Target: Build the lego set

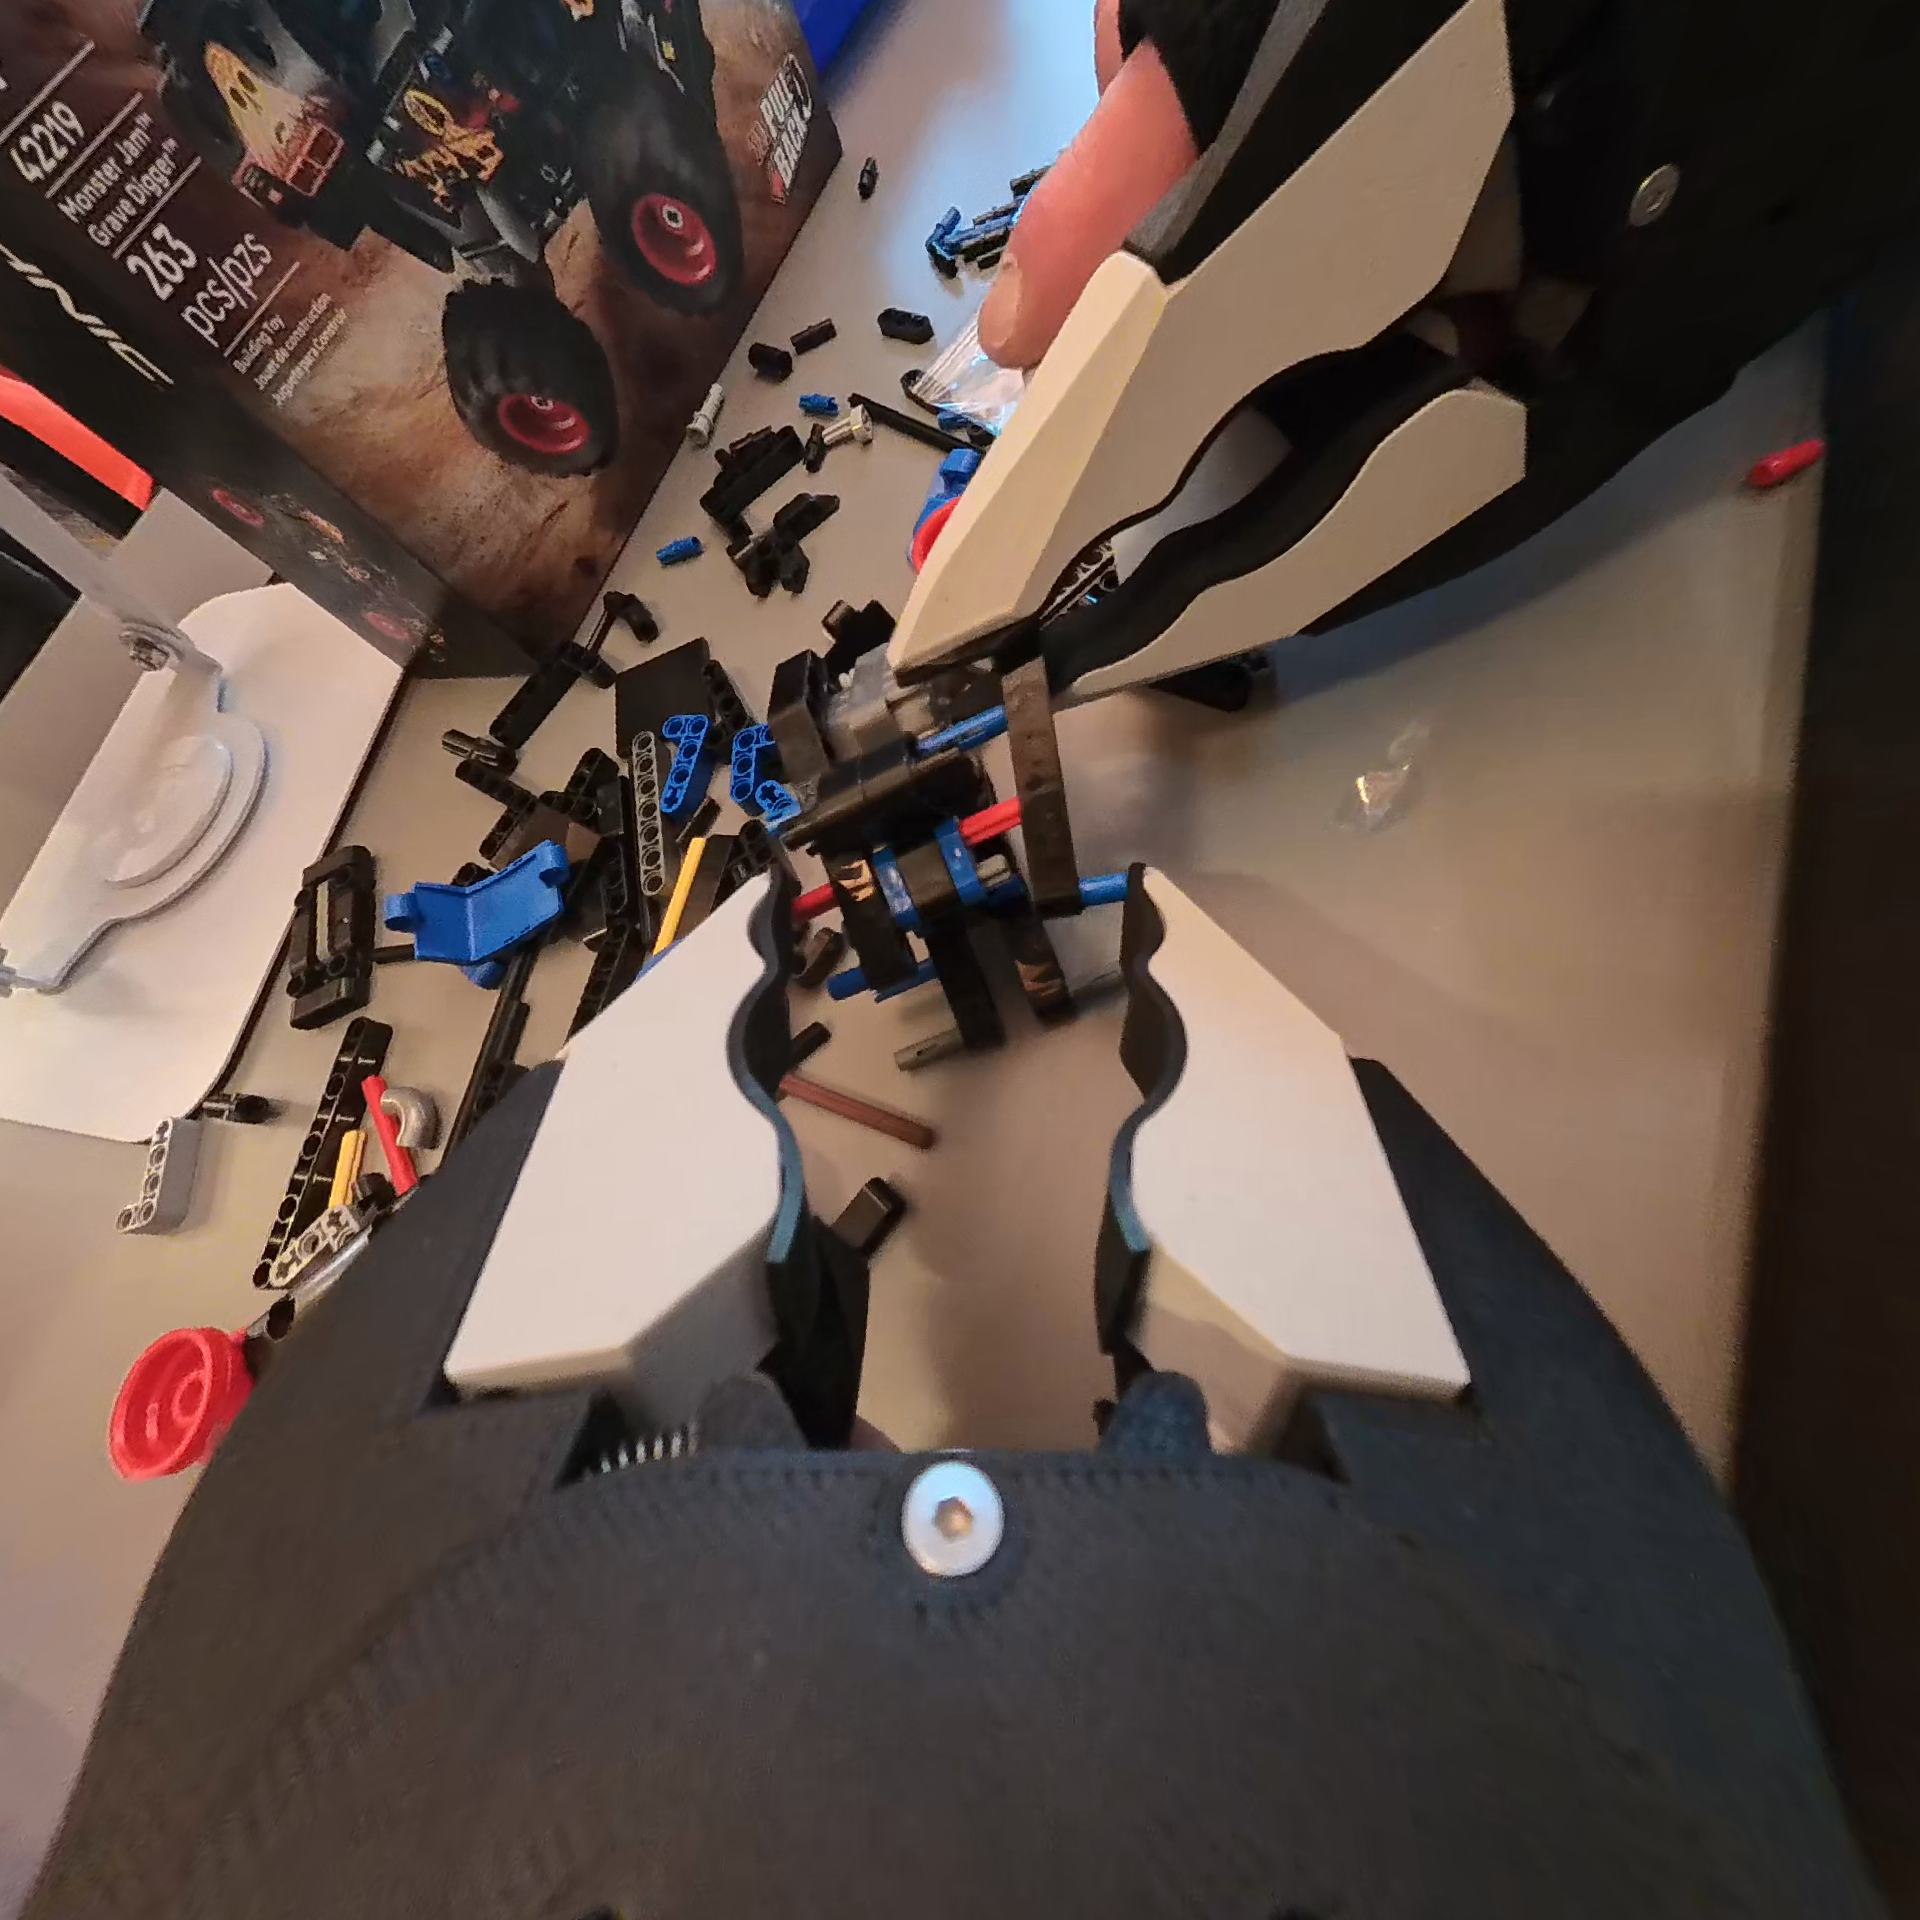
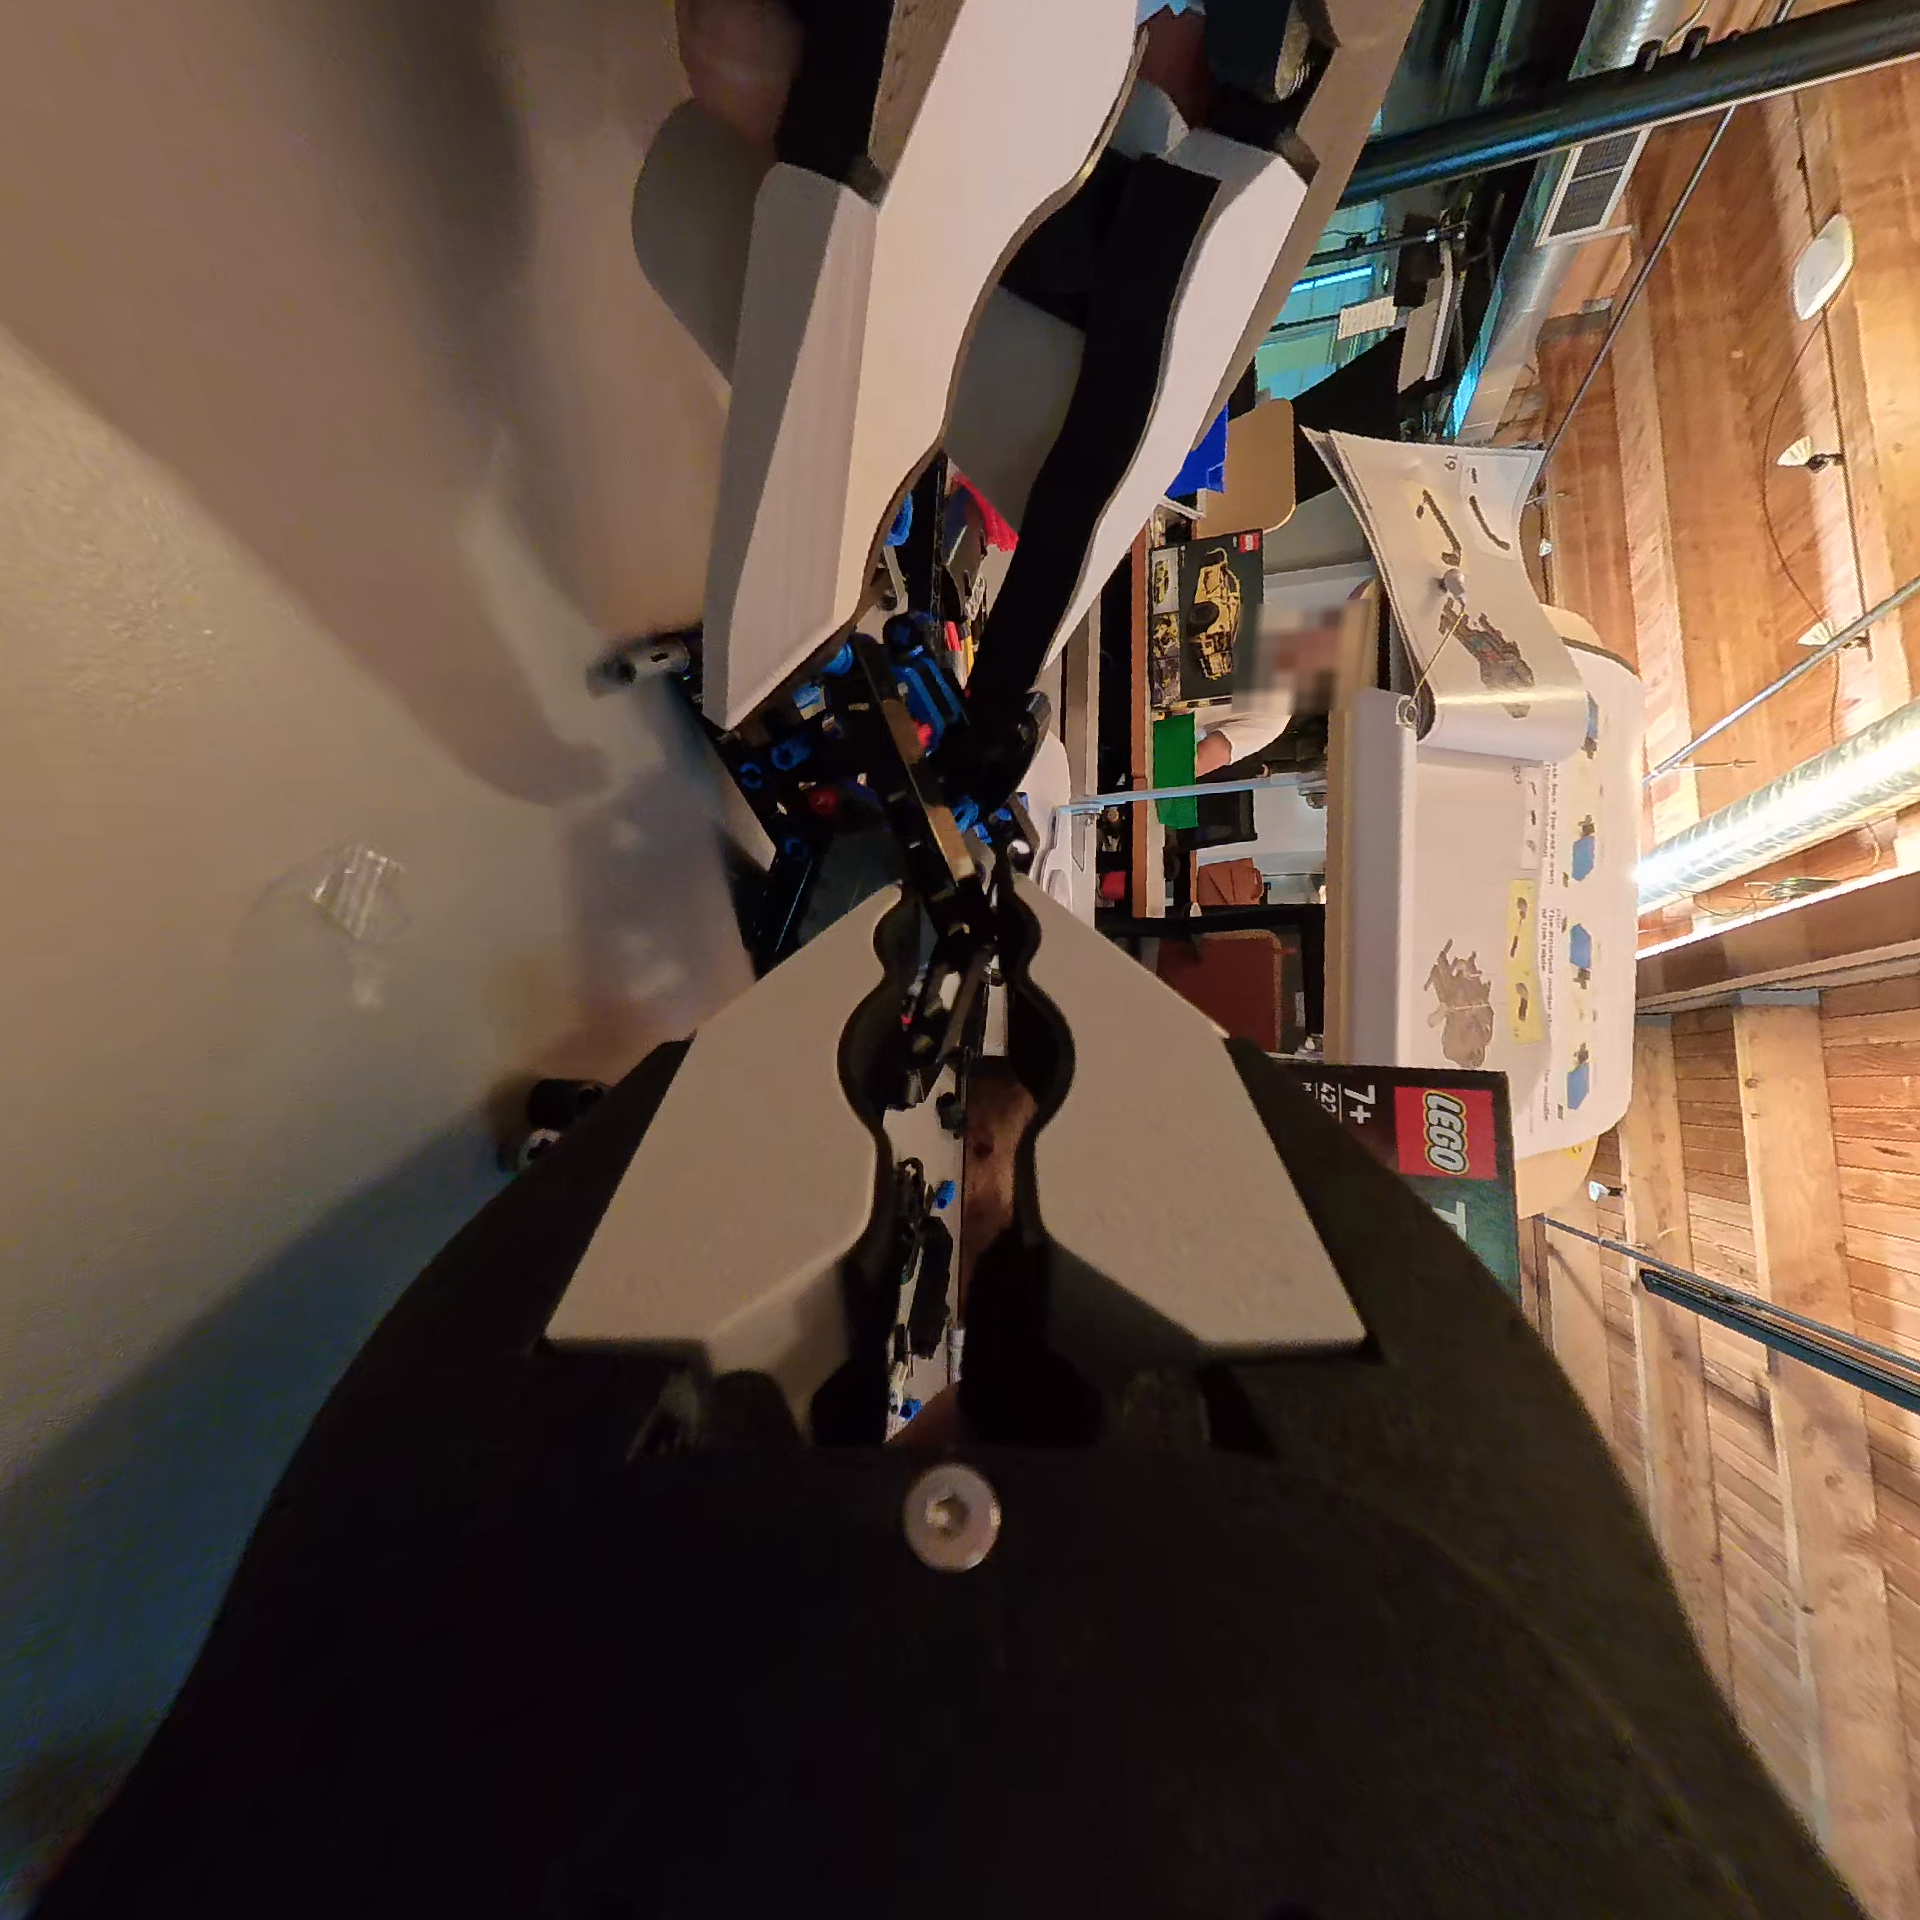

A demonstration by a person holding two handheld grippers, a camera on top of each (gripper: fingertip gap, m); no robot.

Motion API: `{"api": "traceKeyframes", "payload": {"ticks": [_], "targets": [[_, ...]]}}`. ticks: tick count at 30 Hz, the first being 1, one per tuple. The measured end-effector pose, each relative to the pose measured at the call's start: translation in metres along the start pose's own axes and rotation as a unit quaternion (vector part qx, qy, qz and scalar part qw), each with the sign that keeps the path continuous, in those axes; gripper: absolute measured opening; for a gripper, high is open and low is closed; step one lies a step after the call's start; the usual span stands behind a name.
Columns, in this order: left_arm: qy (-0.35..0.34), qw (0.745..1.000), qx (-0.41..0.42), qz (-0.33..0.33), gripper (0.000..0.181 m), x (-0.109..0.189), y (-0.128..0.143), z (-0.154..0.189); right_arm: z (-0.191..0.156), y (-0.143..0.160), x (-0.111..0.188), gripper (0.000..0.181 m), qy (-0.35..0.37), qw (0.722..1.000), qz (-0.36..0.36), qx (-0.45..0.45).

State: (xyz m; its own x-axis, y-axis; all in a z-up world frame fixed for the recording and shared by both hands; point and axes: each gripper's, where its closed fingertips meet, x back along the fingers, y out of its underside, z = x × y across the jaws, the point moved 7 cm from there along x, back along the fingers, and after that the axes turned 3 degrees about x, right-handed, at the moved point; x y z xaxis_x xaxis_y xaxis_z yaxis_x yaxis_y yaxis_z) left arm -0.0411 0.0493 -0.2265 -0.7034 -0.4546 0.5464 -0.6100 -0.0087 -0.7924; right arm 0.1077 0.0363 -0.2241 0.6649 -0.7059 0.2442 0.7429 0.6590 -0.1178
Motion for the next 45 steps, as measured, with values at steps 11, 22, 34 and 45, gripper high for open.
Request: {"api": "traceKeyframes", "payload": {"ticks": [11,22,34,45], "targets": [[-0.004,1.0,-0.009,0.0,0.059,0.0,0.001,0.0,0.001,-0.001,-0.001,0.012,-0.002,1.0,0.0,-0.003],[-0.003,1.0,-0.013,0.0,0.057,0.0,0.001,-0.001,0.003,-0.005,-0.005,0.012,-0.001,1.0,0.001,-0.013],[-0.001,1.0,-0.016,-0.003,0.057,-0.001,0.002,0.0,0.004,-0.017,-0.018,0.015,0.0,1.0,0.003,-0.029],[-0.002,1.0,-0.017,-0.004,0.056,-0.002,0.004,-0.001,0.006,-0.022,-0.024,0.017,-0.001,0.999,0.005,-0.049]]}}
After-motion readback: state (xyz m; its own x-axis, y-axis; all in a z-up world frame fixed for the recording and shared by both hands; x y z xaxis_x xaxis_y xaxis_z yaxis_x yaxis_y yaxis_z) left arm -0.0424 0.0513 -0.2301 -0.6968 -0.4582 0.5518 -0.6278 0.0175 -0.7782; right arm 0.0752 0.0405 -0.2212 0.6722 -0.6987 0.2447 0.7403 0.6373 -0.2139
